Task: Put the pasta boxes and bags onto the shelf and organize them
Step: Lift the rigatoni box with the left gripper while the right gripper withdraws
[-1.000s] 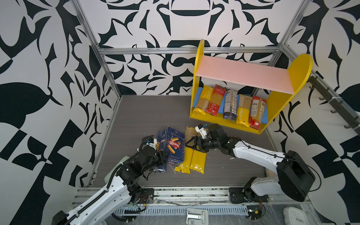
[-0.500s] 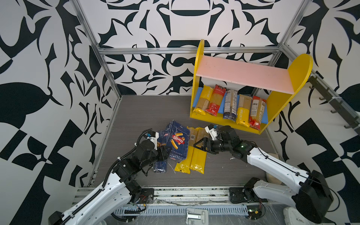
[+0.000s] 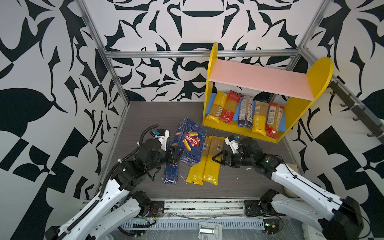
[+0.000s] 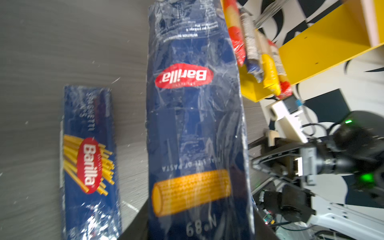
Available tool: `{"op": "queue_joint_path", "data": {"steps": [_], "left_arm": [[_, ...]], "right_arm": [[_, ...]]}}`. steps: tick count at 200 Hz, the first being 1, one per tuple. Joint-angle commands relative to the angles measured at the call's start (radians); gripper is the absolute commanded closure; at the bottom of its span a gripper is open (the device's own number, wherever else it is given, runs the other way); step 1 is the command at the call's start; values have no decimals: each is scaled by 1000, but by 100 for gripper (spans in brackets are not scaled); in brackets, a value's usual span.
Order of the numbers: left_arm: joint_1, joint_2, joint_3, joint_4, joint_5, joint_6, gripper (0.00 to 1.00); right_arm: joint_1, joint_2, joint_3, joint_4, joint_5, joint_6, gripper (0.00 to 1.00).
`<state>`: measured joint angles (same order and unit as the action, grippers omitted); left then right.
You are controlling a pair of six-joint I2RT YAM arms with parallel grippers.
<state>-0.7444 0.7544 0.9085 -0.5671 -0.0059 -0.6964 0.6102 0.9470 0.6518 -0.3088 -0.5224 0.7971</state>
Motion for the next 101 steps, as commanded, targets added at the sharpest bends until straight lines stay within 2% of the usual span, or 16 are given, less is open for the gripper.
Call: {"op": "queue_joint_path", "data": {"steps": [1,101], "left_arm": [[4,23,120,144,69,39,91],[4,272,441,157,182,96,94]], "right_arm": [[-3,-47,-5,-30,29,-25,15],[-5,-109,-32,-72,38,-28,15]]}}
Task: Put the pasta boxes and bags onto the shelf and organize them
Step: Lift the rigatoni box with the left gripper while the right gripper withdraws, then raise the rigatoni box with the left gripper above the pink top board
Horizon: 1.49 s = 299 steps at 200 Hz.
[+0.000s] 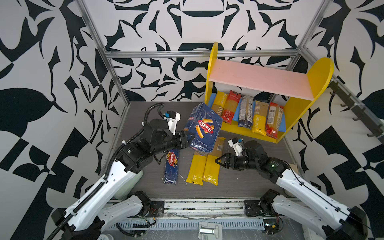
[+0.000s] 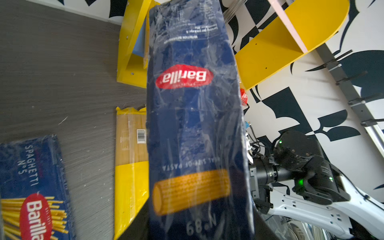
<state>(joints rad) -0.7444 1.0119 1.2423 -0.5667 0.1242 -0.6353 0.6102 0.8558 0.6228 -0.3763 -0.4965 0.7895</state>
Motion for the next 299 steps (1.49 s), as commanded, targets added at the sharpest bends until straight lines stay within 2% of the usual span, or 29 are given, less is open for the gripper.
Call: {"op": "queue_joint_path", "data": {"steps": [1,82,144,174,210,265,299], "left_arm": [[4,17,110,157,52,35,94],[3,224,335,237,126,41,97],[2,254,447,226,167,40,97],[2,330,523,211,192,35,98],[2,424,654,183,213,43,99],[2,627,977,130,247,77,99],[2,737,1100,189,237,113,99]], "right_arm": [[-6,-18,-3,-4,11,-21,15],[-17,-6,26,-52,1,-57,15],[-50,1,32,-72,-29,-88,15],[-63,20,35,-55,-53,-92,15],[-70,13,35,-56,-62,-102,15],[-87,-12,54,-107,-66,-130,15],[-105,-36,69,-149,-64,-148,15]]}}
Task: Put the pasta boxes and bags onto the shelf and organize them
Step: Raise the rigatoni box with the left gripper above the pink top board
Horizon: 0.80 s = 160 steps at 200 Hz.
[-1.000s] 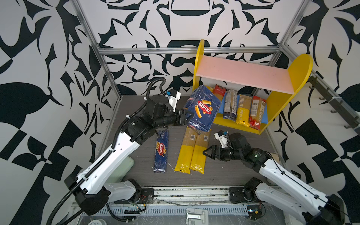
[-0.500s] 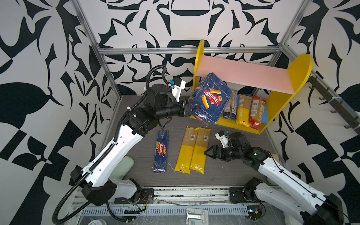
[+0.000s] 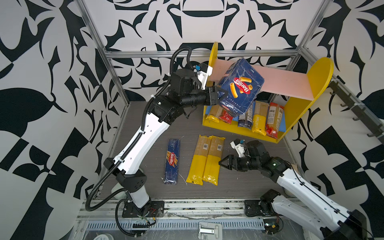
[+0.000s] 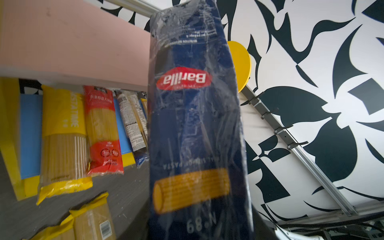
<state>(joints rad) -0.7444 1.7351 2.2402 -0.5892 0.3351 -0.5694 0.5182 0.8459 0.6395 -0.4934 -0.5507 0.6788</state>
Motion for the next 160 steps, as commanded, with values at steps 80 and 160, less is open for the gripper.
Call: {"op": "queue_joint_path", "data": {"steps": [80,160], "left_arm": [[5,200,208,425,-115,154,100],[67,221,229,576,-111,93,100]], "right_arm": [[-25,-77,100,-128,72,-71,15],[-29,-114,135,-194,139,-81,15]]}}
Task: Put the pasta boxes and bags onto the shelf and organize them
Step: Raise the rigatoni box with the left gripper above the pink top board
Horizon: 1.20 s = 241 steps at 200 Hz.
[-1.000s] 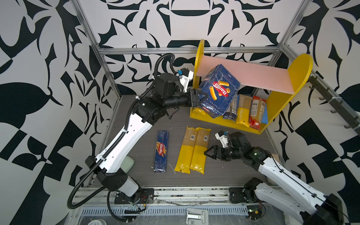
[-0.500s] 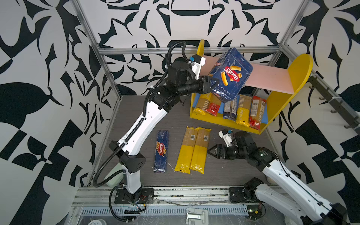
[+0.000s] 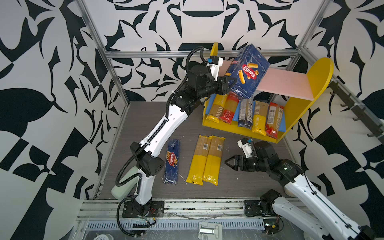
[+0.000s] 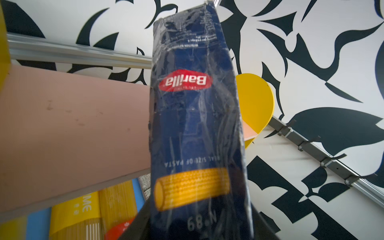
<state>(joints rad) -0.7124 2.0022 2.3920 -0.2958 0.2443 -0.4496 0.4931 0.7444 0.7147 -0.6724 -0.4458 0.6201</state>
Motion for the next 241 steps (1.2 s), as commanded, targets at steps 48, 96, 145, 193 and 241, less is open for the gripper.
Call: {"op": "queue_joint_path", "data": {"steps": [48,96,145,193,241], "left_arm": [[80,2,108,364,-25,-88,99],[103,89,182,401,-20,-141,94],[117,106,183,411,-6,-166,87],[126,97,164,399,-2,-173,40],[130,89,151,402,-1,-188,28]], "right_arm": [[-4,-26,78,-35,58,-7,15],[-4,-53,81,-60,93,-5,15],[-6,-37,103,-82,115,-27,15],[-5,-23,111,-82,116,-34,15],[-7,-23,115,-96,124,-42,14]]}}
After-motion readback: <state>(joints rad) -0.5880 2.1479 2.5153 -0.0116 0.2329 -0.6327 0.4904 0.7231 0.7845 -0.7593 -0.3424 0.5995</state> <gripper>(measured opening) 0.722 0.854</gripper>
